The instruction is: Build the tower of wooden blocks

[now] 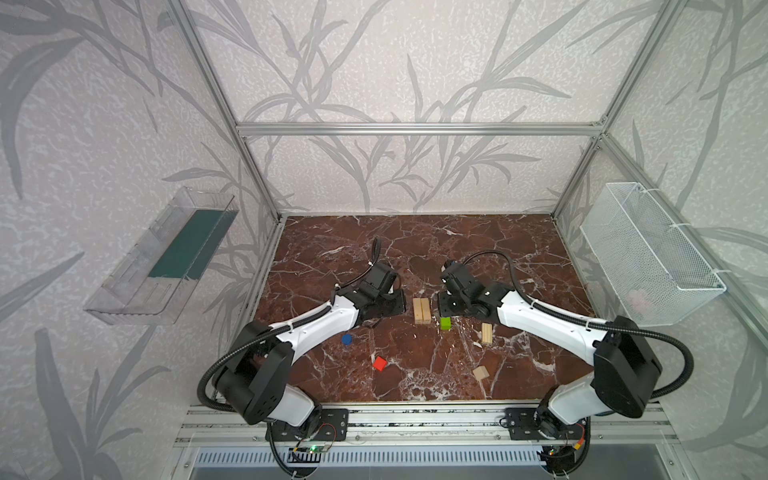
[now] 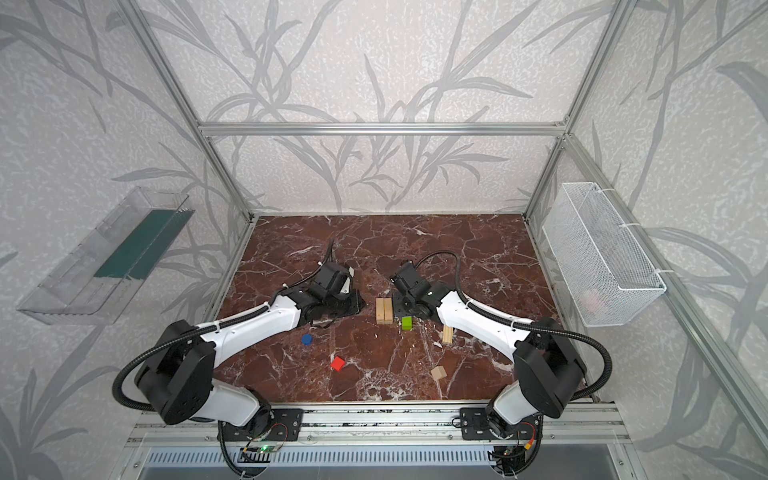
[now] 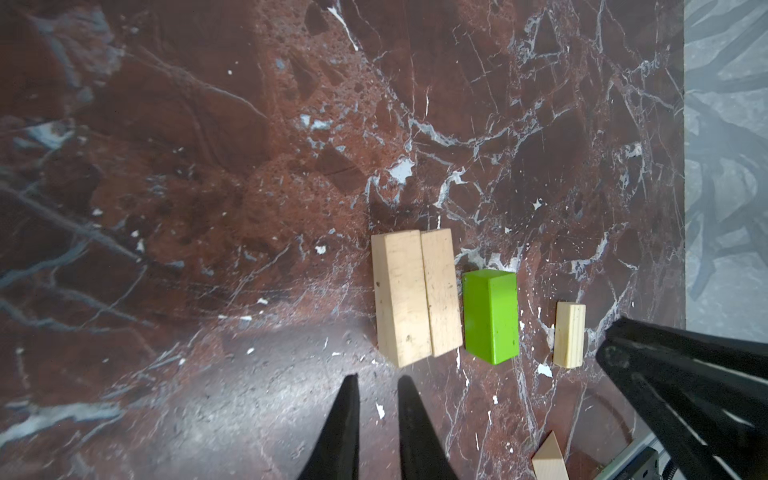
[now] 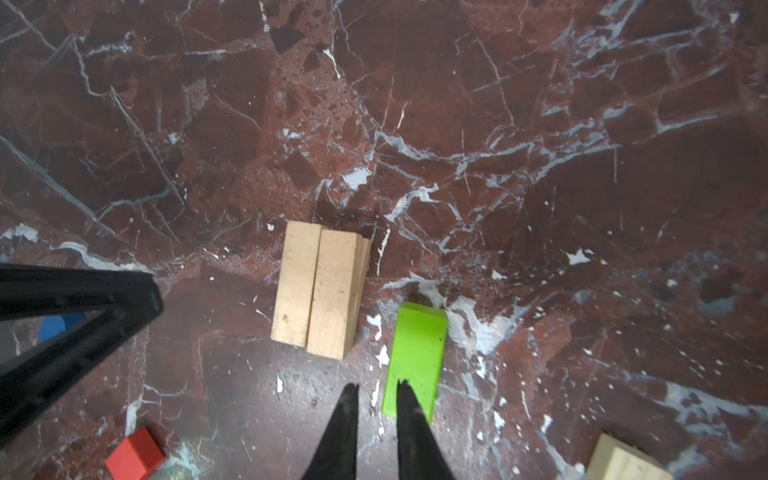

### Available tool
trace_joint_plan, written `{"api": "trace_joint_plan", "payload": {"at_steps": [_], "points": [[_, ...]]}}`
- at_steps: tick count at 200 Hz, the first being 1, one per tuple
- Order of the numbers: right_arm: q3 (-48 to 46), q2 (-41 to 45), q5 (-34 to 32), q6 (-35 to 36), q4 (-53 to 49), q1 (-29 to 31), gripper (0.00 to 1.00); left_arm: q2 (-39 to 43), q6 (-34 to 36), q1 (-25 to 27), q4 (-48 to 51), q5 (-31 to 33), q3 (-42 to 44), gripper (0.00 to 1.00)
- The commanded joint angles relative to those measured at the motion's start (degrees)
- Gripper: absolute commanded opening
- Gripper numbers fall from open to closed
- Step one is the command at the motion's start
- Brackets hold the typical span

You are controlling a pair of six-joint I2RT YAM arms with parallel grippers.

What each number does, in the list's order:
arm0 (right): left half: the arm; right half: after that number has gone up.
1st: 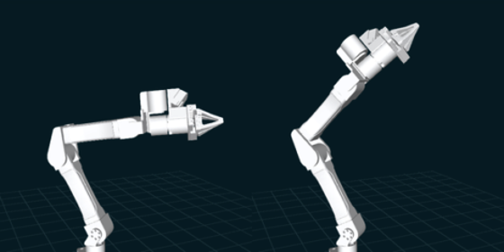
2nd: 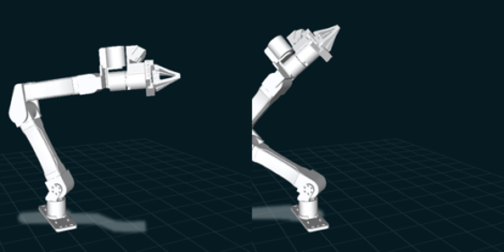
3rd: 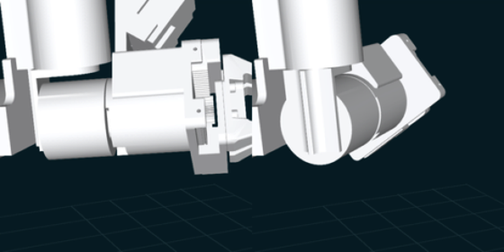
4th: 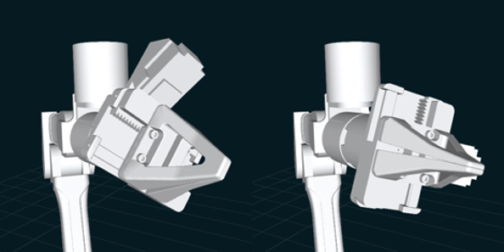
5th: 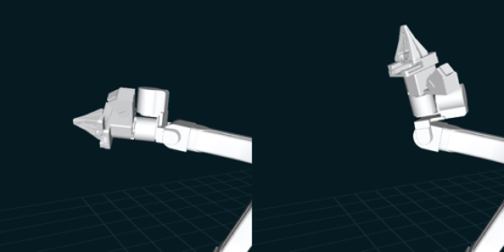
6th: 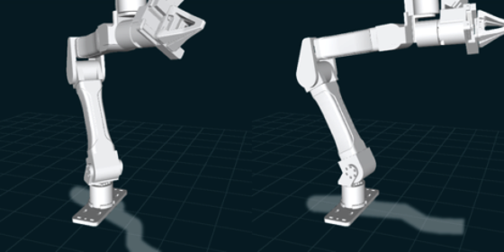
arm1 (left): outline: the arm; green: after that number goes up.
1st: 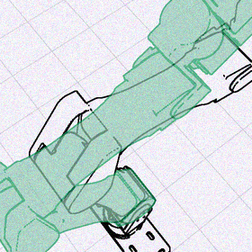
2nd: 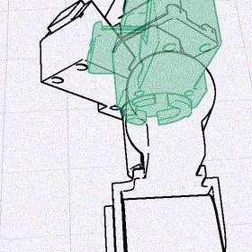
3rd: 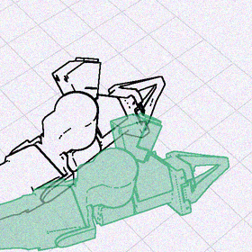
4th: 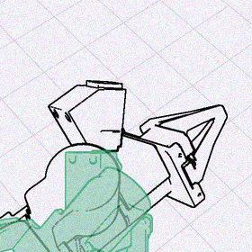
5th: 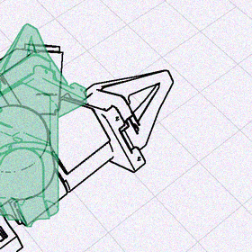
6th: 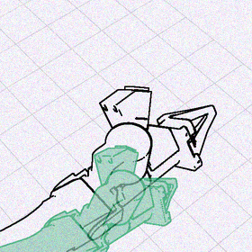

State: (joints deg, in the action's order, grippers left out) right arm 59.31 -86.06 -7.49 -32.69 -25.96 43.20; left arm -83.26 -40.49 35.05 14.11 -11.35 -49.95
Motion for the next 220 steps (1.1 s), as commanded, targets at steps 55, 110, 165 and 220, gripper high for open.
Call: {"api": "trace_joint_plan", "payload": {"at_steps": [55, 110, 165, 220], "points": [[-5.61, 1.99, 0.06, -1.95, -4.92, 1.88, 0.52, 11.14, -0.82, 3.68, 2.94, 6.26, 6.96, 0.20], [-2.84, -4.14, -2.16, -3.44, -4.03, 2.57, 0.63, 15.14, -1.98, 5.81, 2.85, 8.93, 8.68, 0.23], [0.62, -8.93, -3.30, -6.20, -3.21, 2.59, 0.61, 15.82, -1.92, 6.51, 3.03, 9.70, 9.04, 0.27], [3.50, -13.76, -5.61, -6.52, -3.97, 2.59, 0.52, 15.78, -1.90, 6.70, 2.76, 10.21, 9.11, 0.29]]}}
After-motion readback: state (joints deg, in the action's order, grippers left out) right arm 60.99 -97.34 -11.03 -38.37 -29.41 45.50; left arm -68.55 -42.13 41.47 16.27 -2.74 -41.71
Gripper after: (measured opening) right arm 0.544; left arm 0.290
